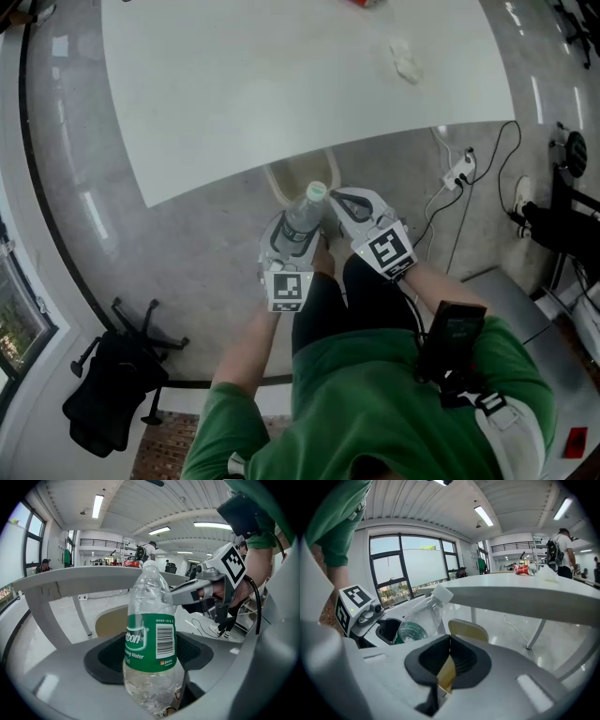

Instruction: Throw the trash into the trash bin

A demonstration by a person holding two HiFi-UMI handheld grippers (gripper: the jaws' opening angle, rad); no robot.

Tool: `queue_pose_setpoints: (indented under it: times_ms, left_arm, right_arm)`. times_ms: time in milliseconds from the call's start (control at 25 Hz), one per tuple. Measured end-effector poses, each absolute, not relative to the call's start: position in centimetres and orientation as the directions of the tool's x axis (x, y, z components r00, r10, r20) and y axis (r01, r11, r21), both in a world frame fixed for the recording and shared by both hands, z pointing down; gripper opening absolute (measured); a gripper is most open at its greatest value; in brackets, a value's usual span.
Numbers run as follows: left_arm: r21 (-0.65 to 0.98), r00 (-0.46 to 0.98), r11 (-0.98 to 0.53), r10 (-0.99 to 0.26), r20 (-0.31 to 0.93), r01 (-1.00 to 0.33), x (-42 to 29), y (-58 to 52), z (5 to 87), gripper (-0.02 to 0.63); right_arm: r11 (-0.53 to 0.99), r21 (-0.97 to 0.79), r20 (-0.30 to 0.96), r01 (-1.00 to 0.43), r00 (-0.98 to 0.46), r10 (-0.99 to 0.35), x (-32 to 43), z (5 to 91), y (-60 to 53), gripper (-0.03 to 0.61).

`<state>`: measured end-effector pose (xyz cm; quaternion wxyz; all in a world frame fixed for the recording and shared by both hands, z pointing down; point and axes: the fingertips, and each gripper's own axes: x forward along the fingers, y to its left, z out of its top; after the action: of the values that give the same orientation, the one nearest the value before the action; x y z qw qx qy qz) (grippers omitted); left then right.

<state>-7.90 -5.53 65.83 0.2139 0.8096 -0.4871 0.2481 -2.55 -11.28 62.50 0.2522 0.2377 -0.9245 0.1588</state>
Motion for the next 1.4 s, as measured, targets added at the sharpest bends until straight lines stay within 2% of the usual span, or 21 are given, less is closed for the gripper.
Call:
queue_pose_setpoints:
  times_ms: [880,1200,1400]
  left_arm:
    - [0.018,0.349,-0.474,-0.62,0.703,-0.88,-7.5,-9.0,84.6,0.33]
    - [-0.012,0.31,-0.437,-0.658,0.686,-0.899,-7.6,-11.3,87.7,0.331]
    - [-0.035,0.275,-0.429,-0.637,0.72,-0.902,-7.7,-11.7,90.6,0.331]
  right_arm:
    - [0.852,-0.203,0.663,-0.482,-0.708,-0.243,-0.3,81.3,-12.5,0.003]
    - [0.855,-0.208,0.681,-0.476,-0.698,-0.222,0.3,85.1,-12.5,0.004]
    - [0.848,-0.209,0.682,-0.488,-0.694,-0.231,0.5,86.2,-12.9,0.003]
